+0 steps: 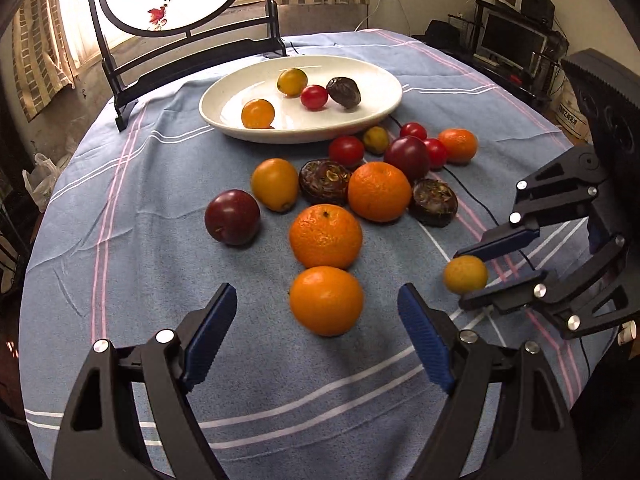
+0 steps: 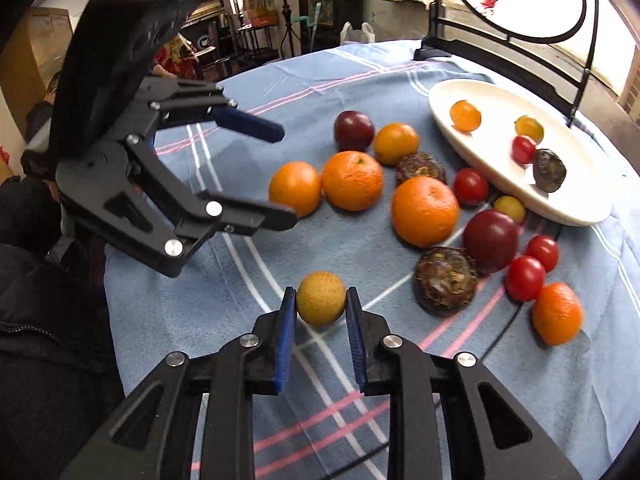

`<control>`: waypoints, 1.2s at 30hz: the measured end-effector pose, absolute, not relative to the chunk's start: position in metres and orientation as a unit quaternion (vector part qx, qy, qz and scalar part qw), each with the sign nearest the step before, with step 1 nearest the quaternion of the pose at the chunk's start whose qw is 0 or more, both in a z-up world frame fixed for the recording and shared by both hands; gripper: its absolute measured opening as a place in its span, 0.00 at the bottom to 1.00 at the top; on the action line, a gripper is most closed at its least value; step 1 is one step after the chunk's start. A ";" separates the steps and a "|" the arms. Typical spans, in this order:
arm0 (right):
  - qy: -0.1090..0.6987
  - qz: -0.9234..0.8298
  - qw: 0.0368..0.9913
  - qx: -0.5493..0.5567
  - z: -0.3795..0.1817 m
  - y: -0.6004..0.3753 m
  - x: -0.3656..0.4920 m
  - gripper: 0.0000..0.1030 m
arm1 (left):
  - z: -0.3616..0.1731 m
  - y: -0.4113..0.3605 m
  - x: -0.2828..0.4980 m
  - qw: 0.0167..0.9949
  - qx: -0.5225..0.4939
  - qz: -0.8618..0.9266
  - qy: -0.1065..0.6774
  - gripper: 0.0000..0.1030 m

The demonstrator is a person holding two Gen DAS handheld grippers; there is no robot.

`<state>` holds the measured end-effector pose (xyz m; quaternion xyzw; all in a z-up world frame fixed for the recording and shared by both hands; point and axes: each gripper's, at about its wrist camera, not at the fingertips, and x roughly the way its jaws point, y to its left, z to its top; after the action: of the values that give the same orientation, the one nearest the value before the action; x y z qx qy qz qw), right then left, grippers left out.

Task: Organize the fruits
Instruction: 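Grasp a small yellow-green fruit with the right gripper while the left grasps an orange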

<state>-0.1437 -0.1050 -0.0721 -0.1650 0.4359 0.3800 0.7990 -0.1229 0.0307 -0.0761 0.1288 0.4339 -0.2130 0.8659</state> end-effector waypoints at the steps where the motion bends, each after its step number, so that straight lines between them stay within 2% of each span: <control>1: 0.436 0.376 0.801 -0.161 -0.071 -0.109 -0.143 0.24 | -0.078 0.029 -0.121 0.865 0.128 -0.213 0.437 0.78; 4: 0.436 0.367 0.807 -0.155 -0.069 -0.117 -0.140 0.24 | -0.083 0.027 -0.117 0.859 0.127 -0.209 0.450 0.78; 5: 0.436 0.367 0.807 -0.152 -0.069 -0.119 -0.139 0.24 | -0.084 0.027 -0.116 0.858 0.126 -0.208 0.452 0.73; 7: 0.436 0.365 0.809 -0.148 -0.070 -0.122 -0.137 0.24 | -0.086 0.028 -0.115 0.853 0.119 -0.215 0.459 0.63; 9: 0.436 0.366 0.809 -0.146 -0.070 -0.123 -0.136 0.24 | -0.089 0.027 -0.114 0.846 0.115 -0.223 0.470 0.42; 10: 0.436 0.365 0.810 -0.145 -0.071 -0.122 -0.133 0.24 | -0.091 0.027 -0.113 0.845 0.116 -0.220 0.473 0.38; 17: 0.429 0.366 0.814 -0.139 -0.068 -0.129 -0.133 0.24 | -0.084 0.032 -0.115 0.854 0.107 -0.215 0.461 0.38; 25: 0.414 0.358 0.827 -0.127 -0.053 -0.139 -0.128 0.24 | -0.047 0.029 -0.109 0.878 0.111 -0.211 0.415 0.38; 36: 0.334 0.312 0.883 -0.106 0.015 -0.169 -0.085 0.24 | 0.021 0.001 -0.032 0.920 0.098 -0.166 0.343 0.38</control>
<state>-0.0849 -0.1691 0.0153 -0.1065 0.3338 0.3115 0.8833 -0.0320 0.0010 0.0212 0.0976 0.3427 -0.1656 0.9196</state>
